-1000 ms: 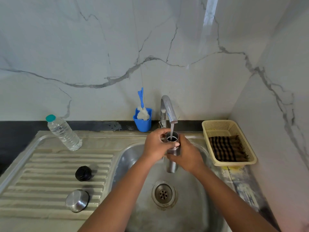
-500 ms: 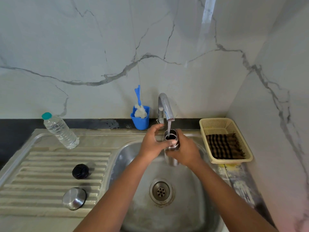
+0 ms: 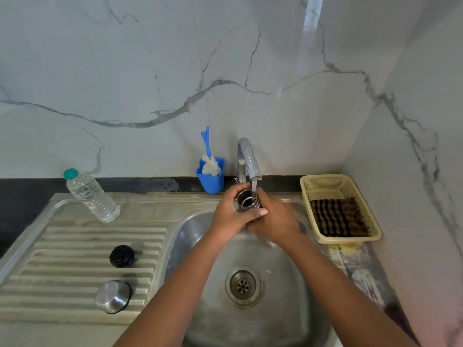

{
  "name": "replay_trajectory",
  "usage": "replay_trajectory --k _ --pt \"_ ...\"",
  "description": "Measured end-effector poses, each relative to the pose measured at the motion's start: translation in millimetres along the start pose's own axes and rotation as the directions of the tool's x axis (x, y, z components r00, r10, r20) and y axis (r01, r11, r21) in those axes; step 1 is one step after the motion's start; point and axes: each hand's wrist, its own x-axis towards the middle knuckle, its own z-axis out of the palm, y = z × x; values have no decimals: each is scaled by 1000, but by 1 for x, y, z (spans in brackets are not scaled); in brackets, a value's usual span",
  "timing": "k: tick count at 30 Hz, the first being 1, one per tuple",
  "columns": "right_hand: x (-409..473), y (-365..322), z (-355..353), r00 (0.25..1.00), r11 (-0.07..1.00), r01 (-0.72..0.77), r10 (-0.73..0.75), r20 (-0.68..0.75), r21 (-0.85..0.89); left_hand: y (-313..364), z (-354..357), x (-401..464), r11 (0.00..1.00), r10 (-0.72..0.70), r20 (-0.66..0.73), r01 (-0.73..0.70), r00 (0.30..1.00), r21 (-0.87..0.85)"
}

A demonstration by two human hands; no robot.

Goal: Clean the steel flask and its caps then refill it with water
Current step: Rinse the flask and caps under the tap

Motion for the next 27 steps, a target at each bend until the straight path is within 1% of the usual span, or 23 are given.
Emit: replay_trajectory --k 1,2,4,8,9,11,12,13,14,16,17,18,20,21,23,24,25,26,27 --pt "0 0 2 1000 1000 17 -17 -10 -4 0 0 0 1000 2 -4 -2 1000 -10" --pt "0 0 1 1000 998 27 -27 -7 52 1 1 -1 1000 1 1 -1 1000 -19" --pt "1 0 -8 1000 983 1 0 -8 186 1 0 -2 999 4 21 -3 1000 -33" --pt "-4 -8 -6 990 976 -62 87 -111 207 1 -1 -2 998 1 6 -1 1000 -68" --pt "-6 -6 1 990 973 -89 110 -87 213 0 -1 -1 997 2 6 -2 1000 -74" --pt "-11 -1 12 986 969 -163 155 53 184 -2 -1 -2 996 -12 16 13 1000 -93" --pt "-14 2 17 981 971 -185 173 92 150 -3 0 -3 995 -18 21 20 1000 -100" --pt "-17 3 19 979 972 -196 188 76 127 -4 1 -4 994 -19 23 21 1000 -103" --pt "-19 3 20 980 973 -200 200 9 114 -6 1 -5 995 -18 23 20 1000 -102" --pt "-21 3 21 964 971 -184 208 -162 153 -9 1 -4 994 -25 24 27 999 -105" --pt "-20 4 21 960 969 -176 208 -190 171 -10 1 -4 994 -34 29 36 999 -105" --pt "-19 7 22 968 970 -182 205 -146 160 -11 1 -4 994 -45 37 48 998 -102" --pt "-16 15 27 979 977 -201 198 54 68 -12 3 -5 992 -67 58 73 996 -107" --pt "-17 21 33 972 978 -205 199 126 36 -13 3 -6 991 -71 66 77 995 -108" --pt "-18 28 42 970 977 -205 195 147 54 -12 4 -6 992 -63 76 71 995 -103" --pt "-20 31 44 970 969 -215 198 140 118 -12 4 -5 991 -73 82 82 994 -110" --pt "-22 33 48 964 940 -253 223 146 231 -11 4 -4 987 -88 84 98 993 -127" --pt "-25 34 52 950 873 -309 261 173 378 -10 4 -3 982 -103 83 115 991 -150" --pt "-30 35 57 925 763 -380 312 218 524 -10 5 -3 975 -125 81 138 989 -176"
